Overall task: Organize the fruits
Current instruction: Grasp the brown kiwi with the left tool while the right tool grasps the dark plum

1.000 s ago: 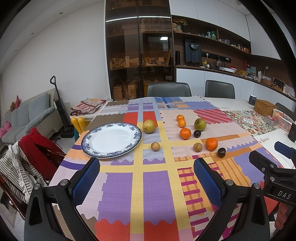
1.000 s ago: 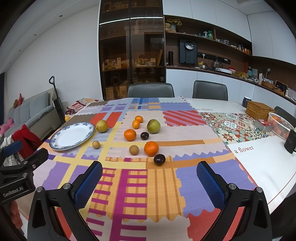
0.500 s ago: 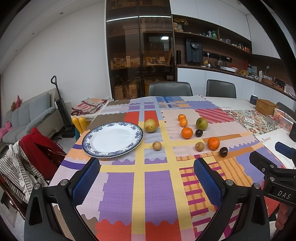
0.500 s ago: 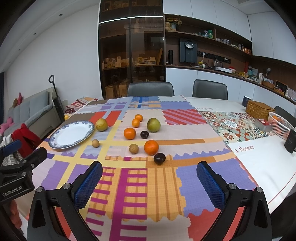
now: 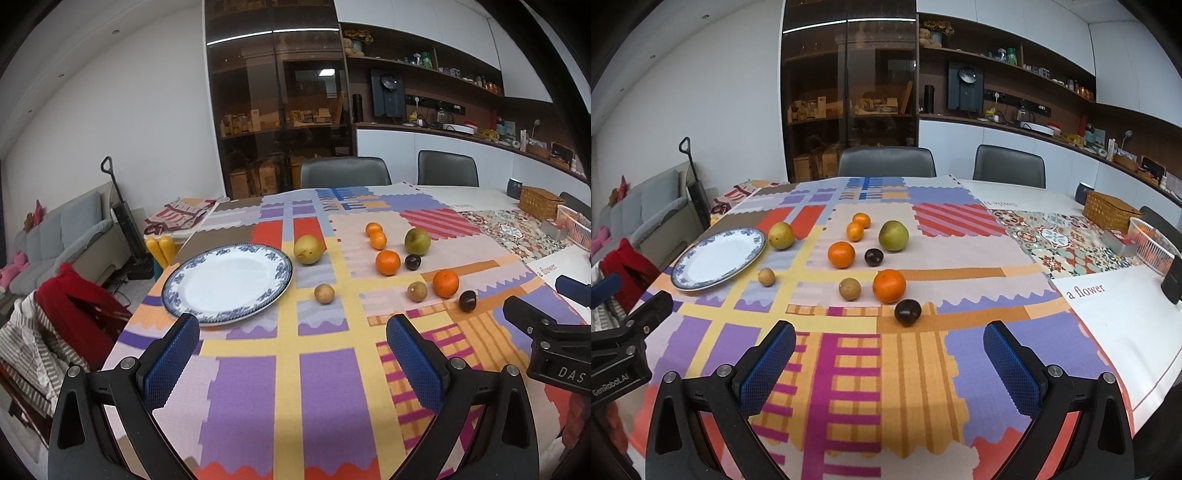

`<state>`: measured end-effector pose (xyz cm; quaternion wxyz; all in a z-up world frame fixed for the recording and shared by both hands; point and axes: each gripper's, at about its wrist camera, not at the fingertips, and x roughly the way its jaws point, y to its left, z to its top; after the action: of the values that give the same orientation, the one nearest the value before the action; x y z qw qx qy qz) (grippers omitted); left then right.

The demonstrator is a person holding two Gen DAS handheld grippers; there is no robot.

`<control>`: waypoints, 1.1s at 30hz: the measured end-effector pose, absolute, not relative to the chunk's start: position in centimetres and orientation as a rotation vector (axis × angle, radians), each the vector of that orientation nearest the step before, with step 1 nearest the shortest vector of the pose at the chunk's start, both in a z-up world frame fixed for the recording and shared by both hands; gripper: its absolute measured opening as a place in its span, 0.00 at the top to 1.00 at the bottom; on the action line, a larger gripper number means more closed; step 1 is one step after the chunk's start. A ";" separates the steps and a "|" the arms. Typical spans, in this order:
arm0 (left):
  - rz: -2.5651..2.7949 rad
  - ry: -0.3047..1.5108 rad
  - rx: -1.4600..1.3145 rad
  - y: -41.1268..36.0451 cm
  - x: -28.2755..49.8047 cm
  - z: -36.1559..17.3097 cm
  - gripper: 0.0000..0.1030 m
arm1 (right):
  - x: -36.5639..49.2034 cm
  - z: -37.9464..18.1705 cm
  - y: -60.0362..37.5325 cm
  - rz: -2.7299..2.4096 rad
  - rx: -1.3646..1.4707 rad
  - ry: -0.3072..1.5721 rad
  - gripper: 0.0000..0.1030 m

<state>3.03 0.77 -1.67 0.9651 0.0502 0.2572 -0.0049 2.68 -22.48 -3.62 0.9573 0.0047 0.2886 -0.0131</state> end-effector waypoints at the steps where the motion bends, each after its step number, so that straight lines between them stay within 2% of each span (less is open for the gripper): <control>1: -0.015 0.520 0.104 0.7 3.3 -1.6 0.00 | 3.0 -3.6 -22.5 -0.032 0.012 0.587 0.00; 4: -0.027 0.528 0.119 0.5 4.6 -1.7 0.00 | 4.2 -3.8 -22.7 -0.051 0.019 0.599 0.01; 11: -0.054 0.576 0.129 0.2 8.3 -2.6 0.09 | 7.1 -4.4 -22.9 -0.075 0.027 0.634 0.03; 20: -0.101 0.661 0.149 -0.1 12.8 -4.8 0.17 | 10.7 -6.0 -23.0 -0.105 0.048 0.695 0.15; 25: -0.131 0.686 0.185 -0.4 14.7 -6.2 0.21 | 12.2 -7.3 -23.1 -0.135 0.040 0.728 0.26; 33: -0.185 0.755 0.182 -1.0 17.6 -7.9 0.36 | 13.7 -9.3 -22.9 -0.139 0.049 0.788 0.37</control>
<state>17.58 -1.01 -7.90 0.9213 0.0884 0.3677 -0.0903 13.69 -22.93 -9.30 0.9208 0.0239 0.3835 -0.0675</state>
